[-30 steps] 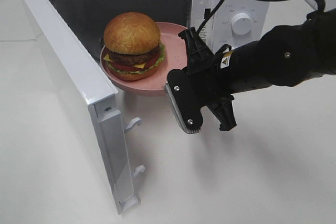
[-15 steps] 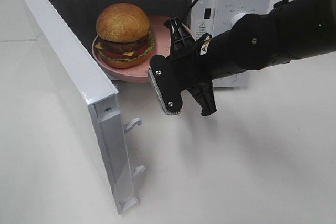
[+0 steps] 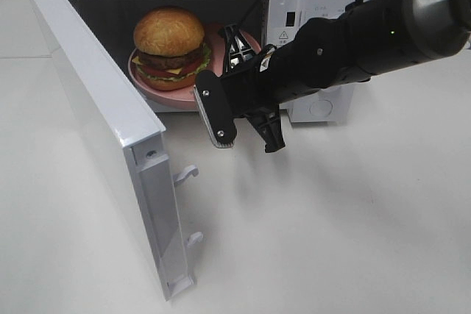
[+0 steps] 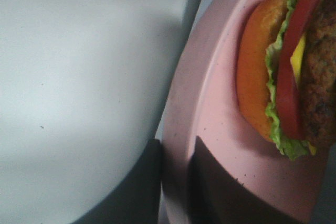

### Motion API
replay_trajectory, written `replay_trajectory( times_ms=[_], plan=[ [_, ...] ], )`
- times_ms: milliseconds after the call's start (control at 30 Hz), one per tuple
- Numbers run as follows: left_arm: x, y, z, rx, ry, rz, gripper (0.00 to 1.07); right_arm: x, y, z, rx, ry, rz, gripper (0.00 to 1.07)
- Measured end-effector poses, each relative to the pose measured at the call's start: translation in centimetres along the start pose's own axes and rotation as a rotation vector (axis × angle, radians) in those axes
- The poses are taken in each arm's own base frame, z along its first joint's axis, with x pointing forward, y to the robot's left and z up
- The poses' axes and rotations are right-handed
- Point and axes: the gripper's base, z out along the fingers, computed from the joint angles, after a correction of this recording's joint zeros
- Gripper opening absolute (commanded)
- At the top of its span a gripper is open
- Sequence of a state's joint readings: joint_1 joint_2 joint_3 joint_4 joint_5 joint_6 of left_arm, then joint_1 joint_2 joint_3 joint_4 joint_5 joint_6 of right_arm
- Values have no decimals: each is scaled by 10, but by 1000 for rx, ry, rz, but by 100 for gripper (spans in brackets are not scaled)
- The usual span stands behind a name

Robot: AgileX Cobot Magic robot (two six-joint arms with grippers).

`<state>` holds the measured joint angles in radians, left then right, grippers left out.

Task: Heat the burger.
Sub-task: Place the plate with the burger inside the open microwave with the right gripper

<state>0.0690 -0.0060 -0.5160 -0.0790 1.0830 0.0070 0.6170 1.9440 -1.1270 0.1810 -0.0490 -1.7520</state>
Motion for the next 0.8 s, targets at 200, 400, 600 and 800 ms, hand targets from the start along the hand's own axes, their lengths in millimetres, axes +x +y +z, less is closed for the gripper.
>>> replay_trajectory(
  times_ms=[200, 400, 600, 800],
  plan=[
    [0, 0, 0, 0, 0, 0, 100, 0, -6, 15, -3, -2, 2, 1],
    [0, 0, 0, 0, 0, 0, 100, 0, -14, 28, 15, -3, 39, 1],
    [0, 0, 0, 0, 0, 0, 100, 0, -19, 42, 16, -5, 69, 2],
    [0, 0, 0, 0, 0, 0, 100, 1, -22, 52, 16, -6, 78, 2]
  ],
)
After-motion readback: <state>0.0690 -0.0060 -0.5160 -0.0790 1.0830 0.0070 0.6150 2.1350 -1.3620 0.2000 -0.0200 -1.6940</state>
